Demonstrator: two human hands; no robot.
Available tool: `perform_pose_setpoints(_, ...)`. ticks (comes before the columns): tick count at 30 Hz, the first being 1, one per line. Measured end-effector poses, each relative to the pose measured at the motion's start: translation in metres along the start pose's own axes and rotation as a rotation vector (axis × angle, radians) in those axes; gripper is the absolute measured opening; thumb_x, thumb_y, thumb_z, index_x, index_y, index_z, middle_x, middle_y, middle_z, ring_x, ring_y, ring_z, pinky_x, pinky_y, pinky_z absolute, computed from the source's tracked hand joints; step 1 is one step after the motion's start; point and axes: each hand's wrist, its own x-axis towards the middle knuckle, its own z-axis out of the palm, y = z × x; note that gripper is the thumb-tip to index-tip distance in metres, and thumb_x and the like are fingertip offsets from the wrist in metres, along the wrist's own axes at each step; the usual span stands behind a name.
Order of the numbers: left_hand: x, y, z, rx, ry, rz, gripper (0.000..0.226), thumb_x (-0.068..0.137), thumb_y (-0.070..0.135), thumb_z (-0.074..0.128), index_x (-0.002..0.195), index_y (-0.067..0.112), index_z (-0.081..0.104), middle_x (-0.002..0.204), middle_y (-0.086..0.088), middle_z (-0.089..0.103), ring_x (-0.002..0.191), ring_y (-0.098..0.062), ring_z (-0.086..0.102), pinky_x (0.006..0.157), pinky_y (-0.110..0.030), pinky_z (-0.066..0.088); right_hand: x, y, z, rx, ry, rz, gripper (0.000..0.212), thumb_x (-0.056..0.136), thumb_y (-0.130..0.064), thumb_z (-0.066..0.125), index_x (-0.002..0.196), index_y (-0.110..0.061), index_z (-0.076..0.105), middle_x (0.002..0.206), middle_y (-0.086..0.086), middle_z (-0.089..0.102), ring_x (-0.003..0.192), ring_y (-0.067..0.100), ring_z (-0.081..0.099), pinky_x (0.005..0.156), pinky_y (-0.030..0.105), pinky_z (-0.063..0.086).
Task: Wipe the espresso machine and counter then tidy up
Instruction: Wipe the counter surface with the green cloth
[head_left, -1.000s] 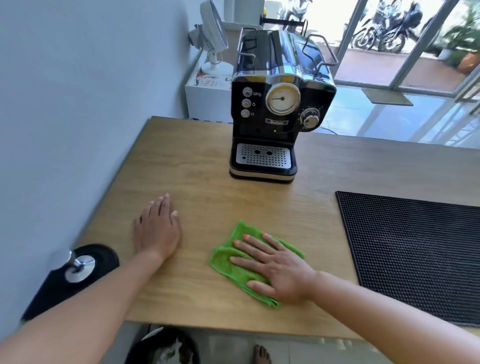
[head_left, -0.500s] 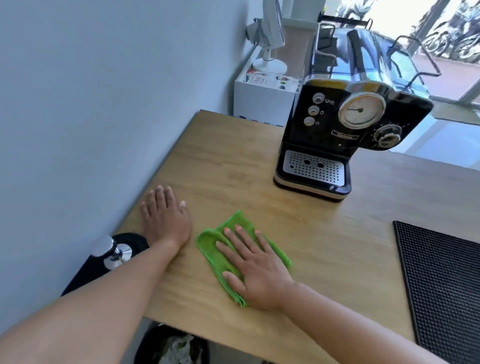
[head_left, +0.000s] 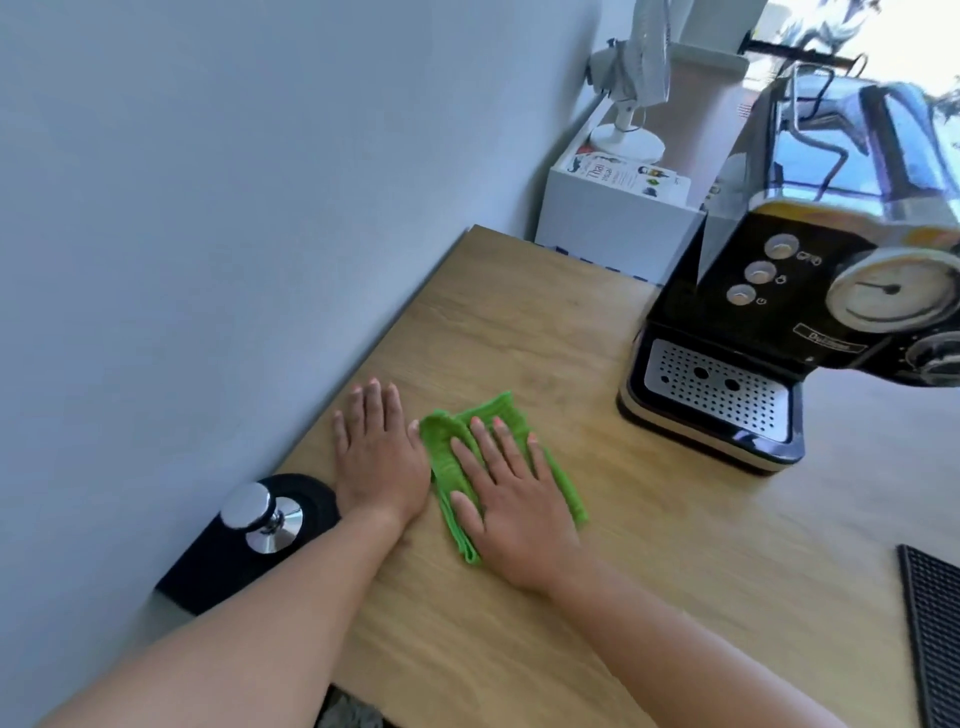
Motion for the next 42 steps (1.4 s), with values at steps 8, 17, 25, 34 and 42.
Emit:
perform_pose_setpoints(8,-0.001,0.001,0.003,-0.034,0.008,0.000,0.061,0.099,0.040,0.011,0.153,0.014,-0.002,0.161,-0.005,-0.009,0.148,-0.020,-0.014,0.121,-0.044,-0.004,0.059,0.084,-0.023,-0.021,0.048,0.269,0.060,0.101,-0.054,0.011,0.157,-0.032,0.002,0.165,-0.006,-0.009,0.150,0.014,-0.014,0.122,0.043,-0.008)
perform_pose_setpoints(17,0.001,0.002,0.005,-0.015,0.050,-0.009,0.062,0.096,0.037,0.015,0.153,0.012,0.016,0.161,-0.007,0.009,0.150,-0.021,0.002,0.121,-0.045,0.003,0.181,0.008,-0.030,-0.013,-0.046,0.080,0.064,0.100,-0.055,0.014,0.157,-0.029,0.002,0.165,-0.001,-0.009,0.151,0.020,-0.013,0.121,0.047,-0.009)
perform_pose_setpoints(25,-0.001,0.006,0.001,-0.041,0.039,-0.014,0.061,0.097,0.038,0.012,0.153,0.014,0.008,0.162,-0.005,0.000,0.149,-0.021,-0.008,0.121,-0.045,-0.001,0.118,0.079,-0.032,-0.124,-0.038,-0.134,0.062,0.096,-0.064,0.005,0.153,-0.041,-0.006,0.162,-0.007,-0.014,0.148,0.014,-0.017,0.122,0.046,-0.005)
perform_pose_setpoints(34,-0.001,0.008,-0.001,-0.031,0.011,-0.021,0.059,0.099,0.036,0.014,0.153,0.016,0.003,0.162,-0.004,-0.005,0.149,-0.019,-0.012,0.121,-0.044,-0.004,0.154,0.022,-0.026,-0.039,-0.014,0.049,0.064,0.099,-0.057,0.005,0.156,-0.030,-0.003,0.164,0.000,-0.011,0.149,0.022,-0.015,0.121,0.050,-0.007)
perform_pose_setpoints(42,-0.002,0.006,0.000,-0.037,0.005,-0.017,0.058,0.099,0.034,0.013,0.153,0.016,0.003,0.162,-0.004,-0.004,0.149,-0.019,-0.010,0.121,-0.044,-0.002,0.001,0.075,-0.012,-0.056,0.033,-0.001,0.065,0.094,-0.066,-0.002,0.154,-0.042,0.002,0.163,-0.014,-0.008,0.149,0.009,-0.017,0.120,0.040,-0.008)
